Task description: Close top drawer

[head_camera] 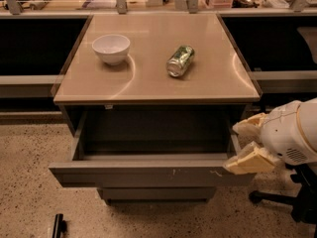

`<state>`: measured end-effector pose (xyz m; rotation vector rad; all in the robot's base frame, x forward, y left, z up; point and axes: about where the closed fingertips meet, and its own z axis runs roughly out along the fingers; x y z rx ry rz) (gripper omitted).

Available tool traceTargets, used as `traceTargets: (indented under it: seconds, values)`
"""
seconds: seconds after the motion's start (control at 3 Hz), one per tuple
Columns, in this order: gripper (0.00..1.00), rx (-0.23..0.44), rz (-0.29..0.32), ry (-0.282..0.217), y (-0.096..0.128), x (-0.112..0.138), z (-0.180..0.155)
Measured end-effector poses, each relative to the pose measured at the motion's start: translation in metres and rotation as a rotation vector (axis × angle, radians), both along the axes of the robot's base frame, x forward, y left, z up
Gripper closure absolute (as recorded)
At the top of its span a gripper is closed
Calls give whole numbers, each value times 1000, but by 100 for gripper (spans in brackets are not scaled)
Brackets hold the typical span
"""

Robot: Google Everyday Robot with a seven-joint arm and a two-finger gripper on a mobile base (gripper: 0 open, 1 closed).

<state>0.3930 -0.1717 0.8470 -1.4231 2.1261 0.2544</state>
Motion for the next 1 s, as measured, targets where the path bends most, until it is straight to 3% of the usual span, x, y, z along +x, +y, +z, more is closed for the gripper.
traceTargets:
  seconds: [0.67, 1.0]
  values:
    - [89, 0, 0, 0, 0, 0, 0]
    - [100, 0, 0, 0, 0, 0, 0]
